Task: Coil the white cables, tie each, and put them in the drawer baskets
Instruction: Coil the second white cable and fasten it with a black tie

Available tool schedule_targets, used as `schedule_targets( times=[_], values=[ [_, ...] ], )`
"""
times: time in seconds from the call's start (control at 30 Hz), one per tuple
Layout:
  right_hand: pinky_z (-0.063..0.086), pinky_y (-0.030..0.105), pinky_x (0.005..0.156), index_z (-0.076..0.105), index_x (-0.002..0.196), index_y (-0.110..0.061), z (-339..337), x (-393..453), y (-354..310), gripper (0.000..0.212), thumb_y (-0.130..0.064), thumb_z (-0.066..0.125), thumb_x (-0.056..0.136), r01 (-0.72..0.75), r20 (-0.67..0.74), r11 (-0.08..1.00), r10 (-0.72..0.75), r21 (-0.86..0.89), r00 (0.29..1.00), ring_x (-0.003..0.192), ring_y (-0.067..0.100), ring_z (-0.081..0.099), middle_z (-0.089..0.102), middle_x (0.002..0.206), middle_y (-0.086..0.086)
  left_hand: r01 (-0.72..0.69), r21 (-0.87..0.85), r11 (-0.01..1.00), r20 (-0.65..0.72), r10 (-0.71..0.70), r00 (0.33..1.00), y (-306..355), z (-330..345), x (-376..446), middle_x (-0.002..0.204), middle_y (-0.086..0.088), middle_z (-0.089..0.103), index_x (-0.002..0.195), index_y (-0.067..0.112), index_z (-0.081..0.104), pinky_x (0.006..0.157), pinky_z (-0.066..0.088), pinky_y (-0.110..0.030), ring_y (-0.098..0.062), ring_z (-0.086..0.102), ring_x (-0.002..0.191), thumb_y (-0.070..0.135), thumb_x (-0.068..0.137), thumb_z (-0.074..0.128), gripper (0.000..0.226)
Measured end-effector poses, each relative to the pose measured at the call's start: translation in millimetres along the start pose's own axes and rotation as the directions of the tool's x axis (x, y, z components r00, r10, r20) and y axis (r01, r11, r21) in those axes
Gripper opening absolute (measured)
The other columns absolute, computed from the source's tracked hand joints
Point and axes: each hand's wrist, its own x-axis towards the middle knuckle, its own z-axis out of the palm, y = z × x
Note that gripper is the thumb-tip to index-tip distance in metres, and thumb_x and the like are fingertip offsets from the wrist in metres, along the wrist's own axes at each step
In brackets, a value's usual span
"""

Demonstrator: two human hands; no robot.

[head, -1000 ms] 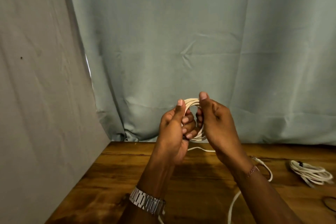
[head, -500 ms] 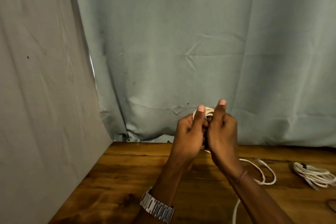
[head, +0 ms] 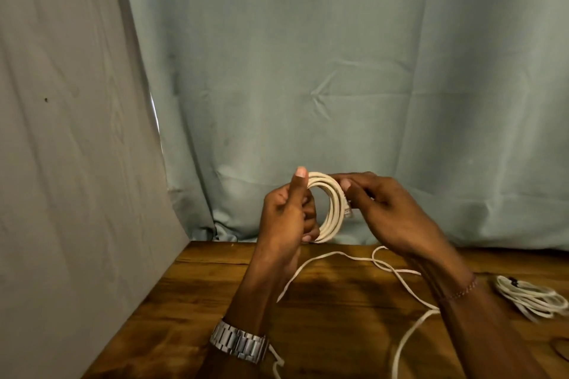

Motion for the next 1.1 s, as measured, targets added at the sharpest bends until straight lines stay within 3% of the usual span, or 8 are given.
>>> schedule_targets(
  times=[0.13,0.27,0.5,0.6,0.7,0.83,0.97,1.1],
  values=[
    [0.058,0.021,0.084,0.076,0.113,-0.033,-14,-2,-2,0.023,-0.027,0.061,0.097,0.027,0.0,0.996,-0.027,0.085,1.0,0.094,0.001,0.072,0.076,0.101,-0.019,0.038,-0.062,0.997,0.032,-0.037,0.999,2,1,-1,0.058,-0.001,0.021,0.065,0.017,0.044,0.041,0.016,-0.021,-0.009,0.017,0.044,0.039,0.102,0.048,0.043],
    [0.059,0.023,0.082,0.077,0.112,-0.032,-24,-3,0,0.022,-0.025,0.068,0.092,0.028,0.052,0.999,-0.03,0.038,0.998,0.092,0.003,0.073,0.077,0.1,-0.019,0.057,-0.056,0.997,0.044,-0.054,0.998,2,1,-2,0.058,0.0,0.022,0.067,0.016,0.043,0.042,0.016,-0.023,-0.009,0.018,0.044,0.04,0.102,0.048,0.042],
    [0.057,0.018,0.072,0.08,0.102,-0.025,-12,1,6,0.015,-0.021,0.072,0.091,0.018,-0.185,0.999,-0.022,-0.027,0.982,0.08,0.002,0.073,0.077,0.09,-0.013,0.224,-0.128,0.966,0.206,-0.195,0.959,0,5,-5,0.053,0.003,0.022,0.065,0.019,0.036,0.045,0.011,-0.023,-0.007,0.017,0.04,0.044,0.1,0.049,0.045],
    [0.061,0.026,0.074,0.08,0.101,-0.016,-10,2,10,0.016,-0.008,0.071,0.09,-0.051,-0.088,0.978,0.07,0.203,0.994,0.081,0.015,0.076,0.079,0.089,-0.001,0.218,-0.158,0.963,0.201,-0.185,0.962,3,4,-4,0.053,0.003,0.022,0.065,0.018,0.036,0.042,0.014,-0.02,-0.007,0.017,0.039,0.045,0.095,0.053,0.044],
    [0.061,0.026,0.07,0.077,0.101,-0.004,-10,0,6,0.016,-0.002,0.068,0.088,-0.183,0.063,0.852,0.175,0.491,0.983,0.08,0.023,0.076,0.079,0.09,0.012,0.156,-0.122,0.98,0.139,-0.139,0.98,5,1,-3,0.055,0.002,0.022,0.066,0.017,0.037,0.04,0.016,-0.019,-0.007,0.018,0.04,0.044,0.097,0.052,0.044],
    [0.061,0.028,0.071,0.075,0.105,-0.001,-11,0,-3,0.024,-0.014,0.057,0.098,-0.269,0.162,0.755,0.215,0.598,0.963,0.083,0.023,0.075,0.078,0.095,0.015,0.056,-0.032,0.998,0.088,-0.053,0.995,5,2,-4,0.056,-0.001,0.022,0.065,0.016,0.043,0.04,0.019,-0.02,-0.009,0.02,0.043,0.043,0.101,0.049,0.045],
    [0.06,0.028,0.078,0.071,0.108,-0.005,-9,-4,-8,0.041,-0.039,0.059,0.091,-0.246,0.217,0.817,0.153,0.521,0.964,0.083,0.021,0.074,0.077,0.09,0.008,-0.055,0.101,0.993,0.07,0.048,0.996,-1,7,-5,0.054,-0.002,0.027,0.057,0.019,0.053,0.042,0.023,-0.023,-0.011,0.025,0.044,0.046,0.101,0.047,0.052],
    [0.059,0.024,0.075,0.062,0.115,-0.012,-2,-6,-8,0.043,-0.03,0.077,0.08,-0.188,0.233,0.934,0.119,0.305,0.965,0.086,0.017,0.074,0.076,0.093,0.003,-0.099,0.187,0.977,0.075,0.086,0.993,-3,6,-5,0.052,-0.006,0.04,0.068,0.01,0.055,0.039,0.03,-0.021,-0.013,0.035,0.041,0.045,0.102,0.046,0.05]
  ],
)
